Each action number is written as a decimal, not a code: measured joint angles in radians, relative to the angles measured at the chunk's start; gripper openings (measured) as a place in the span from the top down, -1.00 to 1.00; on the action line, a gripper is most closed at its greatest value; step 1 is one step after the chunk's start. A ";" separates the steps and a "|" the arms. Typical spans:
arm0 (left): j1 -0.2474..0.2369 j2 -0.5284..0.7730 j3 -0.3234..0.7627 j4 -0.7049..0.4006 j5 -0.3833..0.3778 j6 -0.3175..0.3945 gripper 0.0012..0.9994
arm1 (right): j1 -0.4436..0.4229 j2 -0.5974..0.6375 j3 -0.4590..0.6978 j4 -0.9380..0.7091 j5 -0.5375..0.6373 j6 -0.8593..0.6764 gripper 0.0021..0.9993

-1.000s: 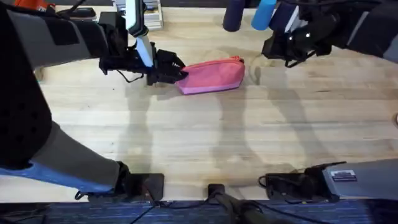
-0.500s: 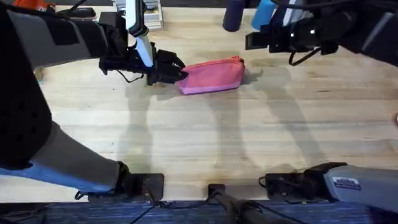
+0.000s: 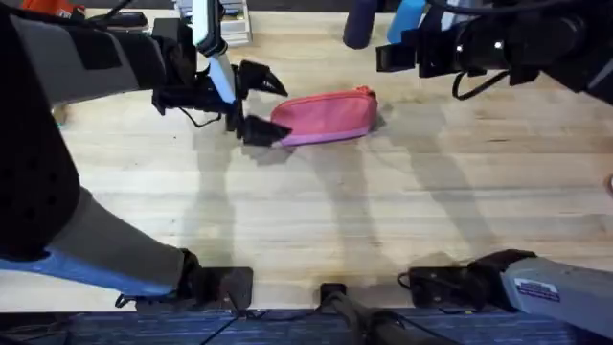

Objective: Unzip the bag, pick up the pens from the table one at a time and place them inside, then zip the bag closed.

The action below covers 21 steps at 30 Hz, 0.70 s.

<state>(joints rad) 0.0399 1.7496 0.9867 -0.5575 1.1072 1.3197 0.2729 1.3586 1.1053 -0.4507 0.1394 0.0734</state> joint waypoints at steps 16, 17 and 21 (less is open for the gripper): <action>0.000 -0.001 0.001 -0.035 -0.010 -0.021 -0.99 | 0.000 0.000 0.000 -0.044 0.000 0.000 -1.00; 0.000 -0.003 0.004 -0.046 -0.026 -0.040 -0.99 | 0.000 0.000 0.000 -0.047 0.000 0.000 -1.00; 0.000 -0.045 0.033 -0.074 -0.109 -0.151 -0.99 | 0.000 0.000 0.000 -0.049 0.000 -0.001 -1.00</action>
<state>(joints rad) 0.0399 1.7042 1.0198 -0.6312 0.9983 1.1682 0.2729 1.3586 1.1053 -0.4999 0.1394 0.0727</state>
